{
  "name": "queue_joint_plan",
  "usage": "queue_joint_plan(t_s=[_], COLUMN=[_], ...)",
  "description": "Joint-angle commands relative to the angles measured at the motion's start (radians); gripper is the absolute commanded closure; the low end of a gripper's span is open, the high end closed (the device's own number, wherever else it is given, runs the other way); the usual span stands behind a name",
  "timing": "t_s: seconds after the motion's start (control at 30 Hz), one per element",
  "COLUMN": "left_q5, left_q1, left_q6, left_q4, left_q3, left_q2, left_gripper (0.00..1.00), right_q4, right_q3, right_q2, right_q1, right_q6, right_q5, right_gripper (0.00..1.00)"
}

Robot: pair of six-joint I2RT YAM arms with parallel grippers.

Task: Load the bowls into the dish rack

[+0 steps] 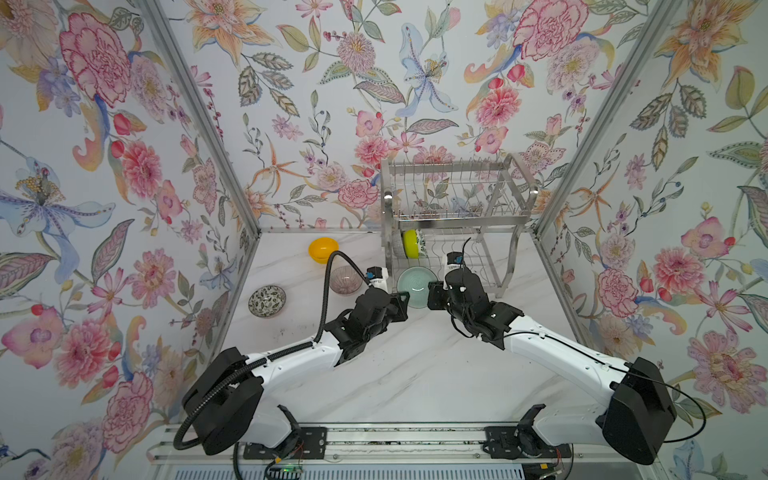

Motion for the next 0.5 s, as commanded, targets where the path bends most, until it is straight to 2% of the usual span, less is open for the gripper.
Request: queue_joint_plan(t_s=[0.0,0.1,0.2,0.33,0.47], left_q5=[0.055,0.035,0.003,-0.04,-0.072], left_q1=[-0.023,-0.022,-0.022,-0.022,-0.022], left_q6=[0.035,0.03,0.026,0.026,0.045], left_q4=[0.013,0.002,-0.003,-0.011,-0.025], left_q3=[0.002,0.004,-0.002,-0.013,-0.019], left_q2=[0.009,0.006,-0.003,-0.024,-0.05], left_gripper=[0.9,1.0,1.0,1.0,1.0], right_q4=[0.102,0.116,0.126,0.135,0.138], right_q3=[-0.01,-0.025,-0.031,-0.037,-0.043], right_q2=[-0.036,-0.043,-0.045,-0.04,-0.036], right_q1=[0.011,0.015,0.017,0.016,0.016], right_q6=[-0.003,-0.01,-0.013,-0.012,-0.006], right_q5=[0.015,0.014,0.002,-0.013,-0.021], right_gripper=[1.0,1.0,1.0,0.94,0.83])
